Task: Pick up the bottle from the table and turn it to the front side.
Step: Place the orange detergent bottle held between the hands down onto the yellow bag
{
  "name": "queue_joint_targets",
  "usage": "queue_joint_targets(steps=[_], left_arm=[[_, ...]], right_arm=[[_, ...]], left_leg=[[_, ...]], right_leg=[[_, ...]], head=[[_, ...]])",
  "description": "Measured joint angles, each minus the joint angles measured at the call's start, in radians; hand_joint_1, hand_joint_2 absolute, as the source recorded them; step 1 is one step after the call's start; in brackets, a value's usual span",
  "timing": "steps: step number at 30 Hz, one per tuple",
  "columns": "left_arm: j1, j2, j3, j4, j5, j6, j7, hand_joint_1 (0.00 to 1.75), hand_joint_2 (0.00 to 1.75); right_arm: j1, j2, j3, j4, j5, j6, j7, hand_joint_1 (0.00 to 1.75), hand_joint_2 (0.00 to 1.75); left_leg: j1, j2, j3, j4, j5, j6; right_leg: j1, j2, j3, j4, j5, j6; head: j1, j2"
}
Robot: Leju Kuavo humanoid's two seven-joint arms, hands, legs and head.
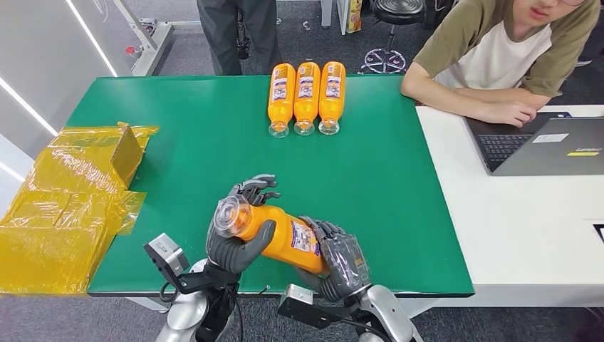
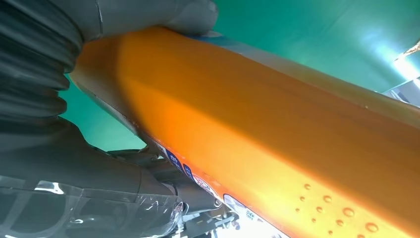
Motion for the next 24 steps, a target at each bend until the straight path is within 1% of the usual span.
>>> queue_joint_targets(steps=[2,3,6,10,14,15,17,18,20,23,24], left_arm=[[0.000,0.000,0.000,0.000,0.000,-0.003,0.000,1.75,1.75],[0.000,-0.001,0.000,0.000,0.000,-0.004,0.000,1.75,1.75],[-0.001,-0.005,0.000,-0.002,-0.001,-0.006,0.000,1.75,1.75],[-0.001,-0.008,0.000,-0.011,-0.004,-0.006,0.001,1.75,1.75],[-0.001,-0.008,0.000,-0.013,-0.006,-0.005,0.001,1.75,1.75],[-0.001,-0.008,0.004,-0.016,-0.027,0.020,0.002,1.75,1.75],[-0.001,-0.001,0.023,-0.032,-0.136,0.146,0.012,1.75,1.75],[-0.001,0.005,0.037,-0.044,-0.218,0.236,0.019,1.75,1.75],[-0.001,0.018,0.064,-0.068,-0.394,0.391,0.049,1.75,1.75],[0.003,0.049,0.108,-0.110,-0.727,0.584,0.147,1.75,1.75],[0.005,0.062,0.126,-0.124,-0.833,0.628,0.184,1.75,1.75]], right_arm=[[-0.001,0.000,0.000,0.000,0.002,-0.002,0.000,0.34,1.75],[0.000,0.001,0.000,0.000,0.003,-0.006,0.000,0.00,1.75],[0.002,0.007,0.000,0.000,0.000,-0.030,-0.005,0.00,1.75],[0.007,0.017,0.000,0.000,-0.038,-0.074,-0.024,0.00,1.75],[0.007,0.020,0.000,0.000,-0.047,-0.084,-0.029,0.00,1.75],[0.011,0.022,-0.001,-0.006,-0.065,-0.110,-0.041,0.00,1.75],[0.028,0.028,-0.004,-0.026,-0.112,-0.181,-0.072,0.00,1.75],[0.041,0.031,-0.006,-0.040,-0.136,-0.220,-0.087,0.00,1.75],[0.060,0.033,-0.011,-0.058,-0.145,-0.243,-0.093,0.00,1.75],[0.083,0.035,-0.015,-0.083,-0.146,-0.253,-0.099,0.00,1.75],[0.088,0.036,-0.016,-0.090,-0.148,-0.253,-0.101,0.00,1.75]], left_leg=[[0.000,0.000,0.000,0.000,0.000,0.000],[0.000,0.000,0.000,0.000,0.000,0.000],[0.000,0.000,0.000,0.000,0.000,0.000],[0.000,0.000,0.000,0.000,0.000,0.000],[0.000,0.000,0.000,0.000,0.000,0.000],[0.000,0.000,0.000,0.000,0.000,0.000],[0.000,0.000,0.000,0.000,0.000,0.000],[0.000,0.000,0.000,0.000,0.000,0.000],[0.000,0.000,0.000,0.000,0.000,0.000],[0.001,0.000,0.000,0.000,0.000,0.000],[0.001,0.000,0.000,-0.001,0.000,0.000]], right_leg=[[0.000,0.000,0.000,0.000,0.000,0.000],[0.000,0.000,0.000,0.000,0.000,0.000],[0.000,0.000,0.000,0.000,0.000,0.000],[0.000,0.000,0.000,0.000,0.000,0.000],[0.000,0.000,0.000,0.000,0.000,0.000],[0.000,0.000,0.000,0.000,0.000,0.000],[0.000,0.000,0.000,0.000,0.000,0.000],[0.000,0.000,0.000,0.000,0.000,0.000],[0.000,0.000,0.000,0.000,0.000,0.000],[0.000,0.000,0.000,0.001,0.000,0.000],[0.000,0.000,0.000,0.001,0.000,0.000]], head=[[0.000,0.000],[0.000,0.000],[0.000,0.000],[0.000,0.000],[0.000,0.000],[0.000,0.000],[0.000,0.000],[0.000,0.000],[0.000,0.000],[0.000,0.000],[0.000,0.000]])
